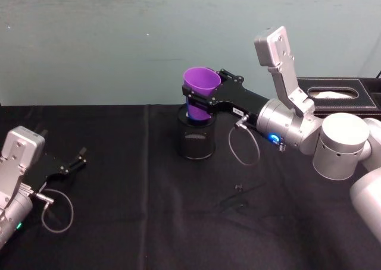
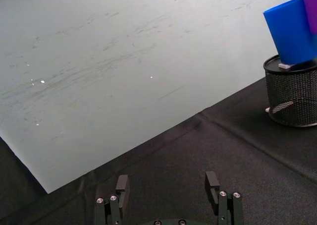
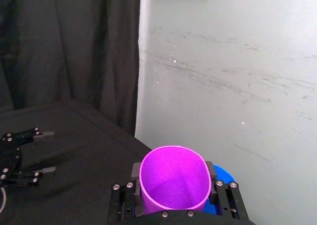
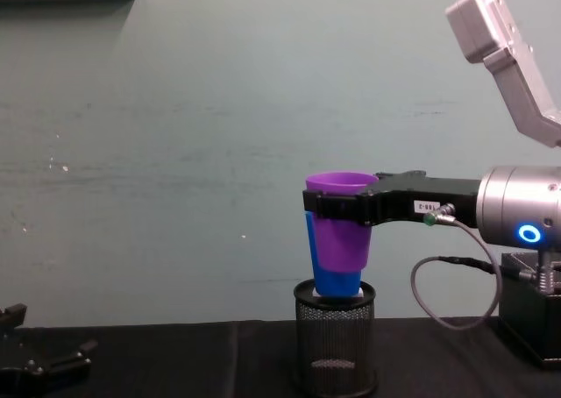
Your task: Pick up one cup with a gripper and tap it against the other cup.
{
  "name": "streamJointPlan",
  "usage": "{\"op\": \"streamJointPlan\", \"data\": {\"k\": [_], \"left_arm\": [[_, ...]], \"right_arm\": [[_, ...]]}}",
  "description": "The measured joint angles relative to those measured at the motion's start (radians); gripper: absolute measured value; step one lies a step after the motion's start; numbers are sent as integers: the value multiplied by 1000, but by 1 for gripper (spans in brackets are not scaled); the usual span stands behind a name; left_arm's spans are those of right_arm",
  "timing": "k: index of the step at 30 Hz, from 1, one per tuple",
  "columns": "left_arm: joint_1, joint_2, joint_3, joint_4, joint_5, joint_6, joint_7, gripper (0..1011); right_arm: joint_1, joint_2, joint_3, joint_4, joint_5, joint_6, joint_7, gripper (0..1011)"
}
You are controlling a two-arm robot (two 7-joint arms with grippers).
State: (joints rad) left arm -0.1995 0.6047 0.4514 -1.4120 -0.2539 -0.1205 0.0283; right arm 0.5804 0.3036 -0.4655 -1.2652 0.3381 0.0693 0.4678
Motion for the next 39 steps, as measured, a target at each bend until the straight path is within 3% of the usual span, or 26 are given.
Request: {"op": "streamJointPlan", "data": {"k": [39], "left_arm": [[0, 0, 0, 0, 0, 0, 0, 1000]], "right_arm": [[38, -26, 21, 53, 14, 10, 9, 735]]}}
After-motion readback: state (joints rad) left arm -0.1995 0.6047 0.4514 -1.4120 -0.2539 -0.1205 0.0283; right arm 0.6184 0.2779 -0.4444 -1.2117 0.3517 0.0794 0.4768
